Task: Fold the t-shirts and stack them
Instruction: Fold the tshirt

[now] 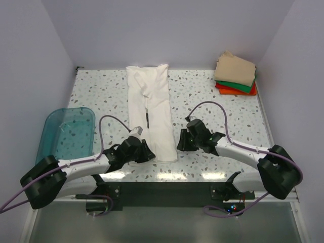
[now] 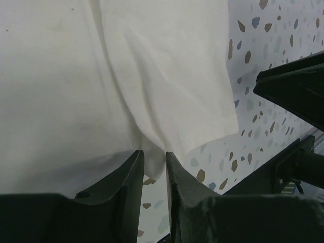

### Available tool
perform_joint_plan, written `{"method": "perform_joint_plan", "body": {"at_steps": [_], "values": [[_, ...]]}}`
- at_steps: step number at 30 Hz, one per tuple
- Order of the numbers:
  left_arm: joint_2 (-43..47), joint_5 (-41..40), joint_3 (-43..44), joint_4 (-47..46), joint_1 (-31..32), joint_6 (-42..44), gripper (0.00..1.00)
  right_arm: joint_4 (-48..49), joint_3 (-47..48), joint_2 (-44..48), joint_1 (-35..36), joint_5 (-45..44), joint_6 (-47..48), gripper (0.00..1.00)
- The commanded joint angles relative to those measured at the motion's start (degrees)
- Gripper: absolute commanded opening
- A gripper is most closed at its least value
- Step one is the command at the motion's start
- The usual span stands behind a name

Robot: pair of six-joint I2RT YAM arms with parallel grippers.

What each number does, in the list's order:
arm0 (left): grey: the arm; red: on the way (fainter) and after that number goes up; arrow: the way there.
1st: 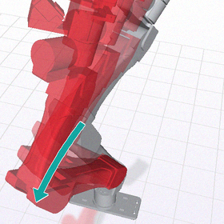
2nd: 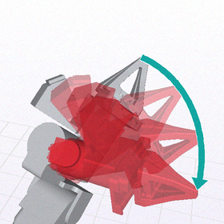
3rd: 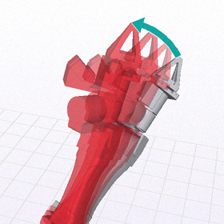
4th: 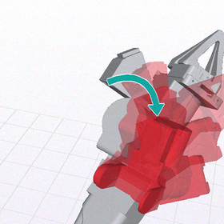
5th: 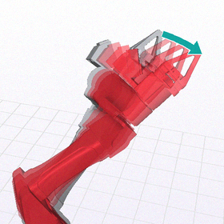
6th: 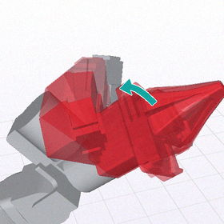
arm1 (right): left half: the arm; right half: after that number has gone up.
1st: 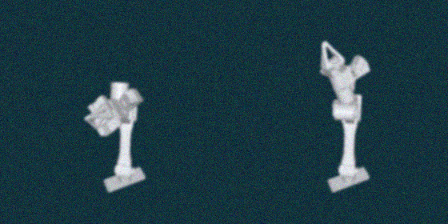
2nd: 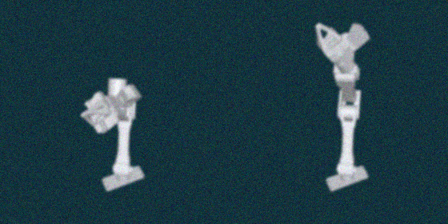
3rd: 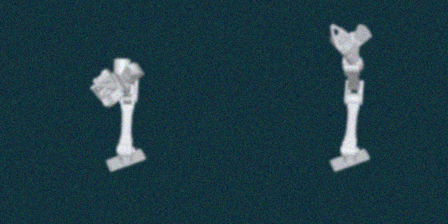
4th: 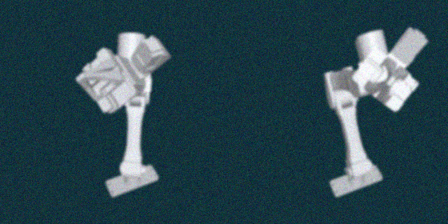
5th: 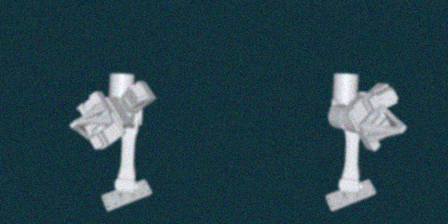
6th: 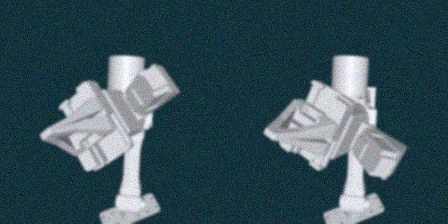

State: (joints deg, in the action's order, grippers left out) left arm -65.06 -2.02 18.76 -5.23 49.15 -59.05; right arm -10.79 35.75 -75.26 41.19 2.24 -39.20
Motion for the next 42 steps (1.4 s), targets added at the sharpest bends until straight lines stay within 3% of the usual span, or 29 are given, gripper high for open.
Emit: {"method": "perform_joint_plan", "body": {"at_steps": [1, 8, 15, 20, 23, 28, 31, 42], "values": [[-0.5, -2.5, -1.4, -4.7, 1.7, -2.6, 0.29, 1.6, -0.3, 2.1, 2.8, -2.1, -1.5, 0.38], [-3.1, -2.7, -2.9, -5.8, 4.6, -4.7, 0.27, 1.5, 1.7, 0.1, 8.1, -6.1, -2.5, 0.37], [2.3, -3.9, -0.8, -1.6, 4.7, -4.1, 0.28, 4.3, -0.5, -4.7, 12.2, -7.1, -4.1, 0.36], [8.9, -6.1, 2.2, 8.1, 4.7, -4.1, 0.29, 4.8, -2.3, -6.1, 13.6, -7.0, -4.7, 0.35], [13.7, -10.1, 3.4, 18.1, 4.7, -7.4, 0.38, 3.1, -2.4, -3.8, 13.7, -6.7, -4.7, 0.35], [25.1, -18.1, 3.6, 38.3, 4.6, -16.4, 0.47, -1.3, -3.2, 3.4, 13.7, -6.1, -5.5, 0.54], [29.4, -20.1, 3.2, 45.6, 4.6, -21.8, 0.48, -1.2, -4.1, 4.6, 13.6, -4.6, -7.1, 0.56], [23.4, -25.3, 3.5, 50.9, 4.6, -29.7, 0.53, 6.6, -6.4, 1.4, 11.8, 0.2, -12.7, 0.54]]}}
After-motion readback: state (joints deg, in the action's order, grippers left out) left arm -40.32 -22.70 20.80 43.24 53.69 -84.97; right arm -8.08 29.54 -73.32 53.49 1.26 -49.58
